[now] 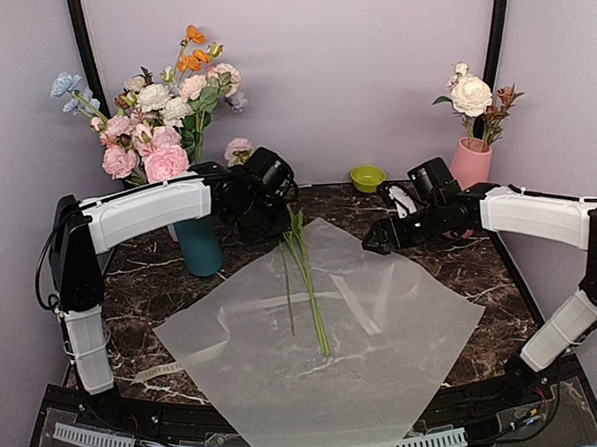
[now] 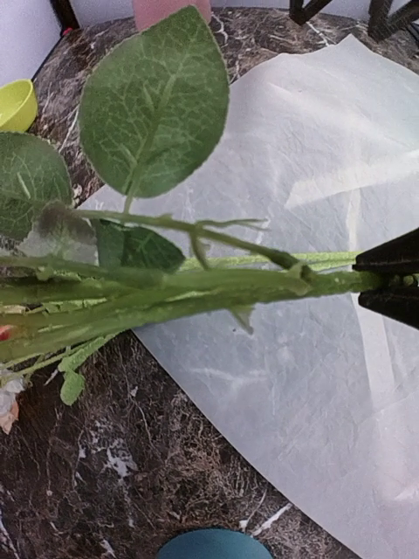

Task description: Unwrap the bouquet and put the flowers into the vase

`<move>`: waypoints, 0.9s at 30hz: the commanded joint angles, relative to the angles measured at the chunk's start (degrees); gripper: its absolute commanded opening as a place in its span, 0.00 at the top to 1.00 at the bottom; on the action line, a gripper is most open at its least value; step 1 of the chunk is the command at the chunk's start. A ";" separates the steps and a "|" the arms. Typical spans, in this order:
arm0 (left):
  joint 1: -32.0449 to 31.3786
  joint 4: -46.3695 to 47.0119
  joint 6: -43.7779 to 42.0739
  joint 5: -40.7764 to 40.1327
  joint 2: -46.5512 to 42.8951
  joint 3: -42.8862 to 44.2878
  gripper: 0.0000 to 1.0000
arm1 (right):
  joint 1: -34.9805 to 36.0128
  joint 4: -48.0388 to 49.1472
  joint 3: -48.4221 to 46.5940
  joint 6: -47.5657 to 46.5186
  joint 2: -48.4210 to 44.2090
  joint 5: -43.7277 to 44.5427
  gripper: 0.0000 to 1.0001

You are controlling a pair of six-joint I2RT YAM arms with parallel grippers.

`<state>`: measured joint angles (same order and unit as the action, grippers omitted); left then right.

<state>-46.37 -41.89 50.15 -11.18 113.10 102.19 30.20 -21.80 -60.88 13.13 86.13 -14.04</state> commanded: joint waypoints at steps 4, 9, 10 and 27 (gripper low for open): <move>0.14 15.68 -10.45 4.61 -10.69 -10.77 1.00 | -0.31 0.50 -2.34 4.97 -6.61 -1.40 0.11; 0.14 24.32 -15.08 10.18 -15.89 -17.48 1.00 | -0.31 3.32 -2.71 7.46 -9.77 -6.97 0.11; 0.14 26.61 -16.37 11.42 -16.84 -18.69 1.00 | -0.31 5.02 -2.51 8.55 -10.47 -9.25 0.12; 0.14 48.81 -28.83 39.87 -21.72 -26.87 1.00 | 9.73 30.40 1.28 16.78 -12.20 -17.41 0.26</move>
<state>-46.39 1.37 25.04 21.17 93.43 75.94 37.50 4.49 -57.58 30.13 71.48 -30.13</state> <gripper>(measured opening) 0.055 0.753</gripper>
